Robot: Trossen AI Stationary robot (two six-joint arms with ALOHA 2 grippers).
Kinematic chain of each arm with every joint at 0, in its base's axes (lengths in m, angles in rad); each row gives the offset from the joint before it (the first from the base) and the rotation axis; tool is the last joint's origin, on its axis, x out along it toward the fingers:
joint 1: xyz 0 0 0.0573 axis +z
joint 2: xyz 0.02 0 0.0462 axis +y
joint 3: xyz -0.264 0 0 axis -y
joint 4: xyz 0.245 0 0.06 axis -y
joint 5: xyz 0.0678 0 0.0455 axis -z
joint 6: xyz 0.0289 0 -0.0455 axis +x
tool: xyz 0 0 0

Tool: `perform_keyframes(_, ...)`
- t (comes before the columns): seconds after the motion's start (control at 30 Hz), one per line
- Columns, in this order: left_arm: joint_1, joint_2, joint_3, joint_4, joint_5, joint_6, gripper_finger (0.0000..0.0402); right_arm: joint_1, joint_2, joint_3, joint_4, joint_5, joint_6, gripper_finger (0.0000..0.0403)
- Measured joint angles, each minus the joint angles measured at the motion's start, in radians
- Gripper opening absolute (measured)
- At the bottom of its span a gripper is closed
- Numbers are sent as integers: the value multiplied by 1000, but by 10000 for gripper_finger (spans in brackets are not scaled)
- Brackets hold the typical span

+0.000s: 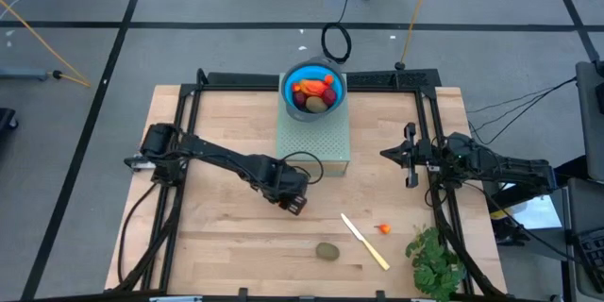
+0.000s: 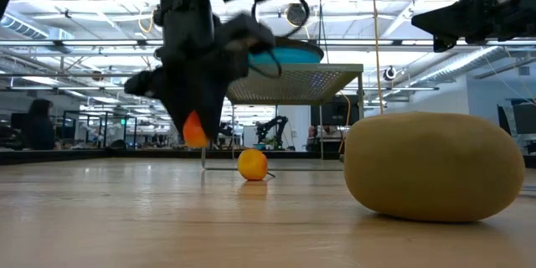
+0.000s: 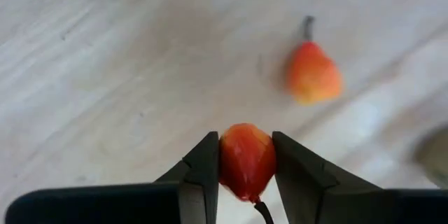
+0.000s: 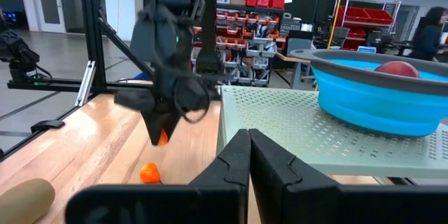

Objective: Pick & Place Fruit
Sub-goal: Put the peach into the blue strainer bowl on the shelf

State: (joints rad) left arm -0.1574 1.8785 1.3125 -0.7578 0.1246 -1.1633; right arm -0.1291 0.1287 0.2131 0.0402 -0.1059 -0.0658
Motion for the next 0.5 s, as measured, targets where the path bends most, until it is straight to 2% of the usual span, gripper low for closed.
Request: perform_keyframes(0.5,0,-252,1,11,8,-58,108,0,0,0,-1,0,-2,0)
